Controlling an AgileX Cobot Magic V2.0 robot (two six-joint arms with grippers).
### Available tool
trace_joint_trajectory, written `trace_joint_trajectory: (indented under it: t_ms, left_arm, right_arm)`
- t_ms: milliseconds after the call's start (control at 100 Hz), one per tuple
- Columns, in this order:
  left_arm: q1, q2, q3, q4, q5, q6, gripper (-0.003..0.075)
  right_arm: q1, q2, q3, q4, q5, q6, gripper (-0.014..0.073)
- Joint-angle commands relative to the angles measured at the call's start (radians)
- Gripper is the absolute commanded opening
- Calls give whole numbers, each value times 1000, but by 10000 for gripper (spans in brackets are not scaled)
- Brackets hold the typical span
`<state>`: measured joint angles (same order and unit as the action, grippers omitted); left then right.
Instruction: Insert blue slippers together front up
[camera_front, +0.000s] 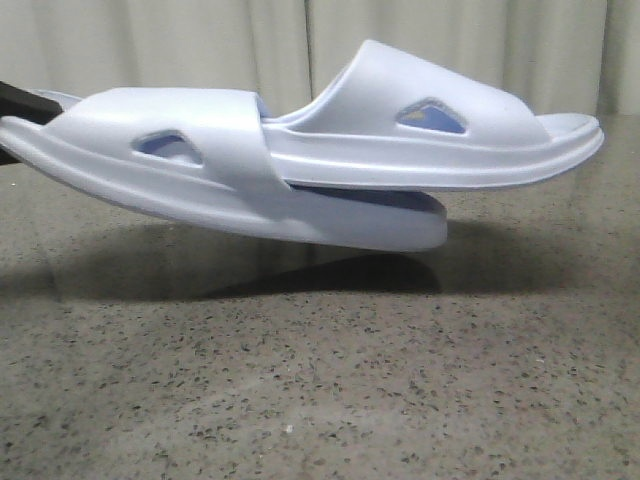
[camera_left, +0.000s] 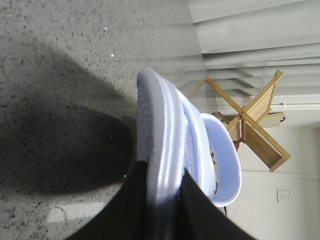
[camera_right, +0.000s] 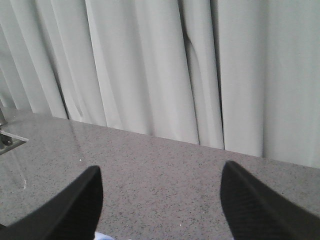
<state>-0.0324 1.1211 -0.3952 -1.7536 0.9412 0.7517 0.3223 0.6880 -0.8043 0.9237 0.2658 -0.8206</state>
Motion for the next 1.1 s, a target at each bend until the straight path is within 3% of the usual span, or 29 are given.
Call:
trace_joint_trajectory:
  t_ms: [0, 440, 910, 1090]
  left_arm:
    - [-8, 22, -34, -107, 86, 13, 16]
    - [-8, 157, -34, -107, 135, 84, 16]
    - [-8, 165, -34, -107, 131, 117, 20]
    - [-8, 165, -34, -107, 131, 150, 120]
  right_arm:
    - [0, -5, -34, 5, -44, -17, 437]
    - [0, -1, -34, 5, -20, -17, 437]
    - [0, 5, -34, 5, 8, -17, 437]
    - [0, 5, -34, 5, 9, -17, 437]
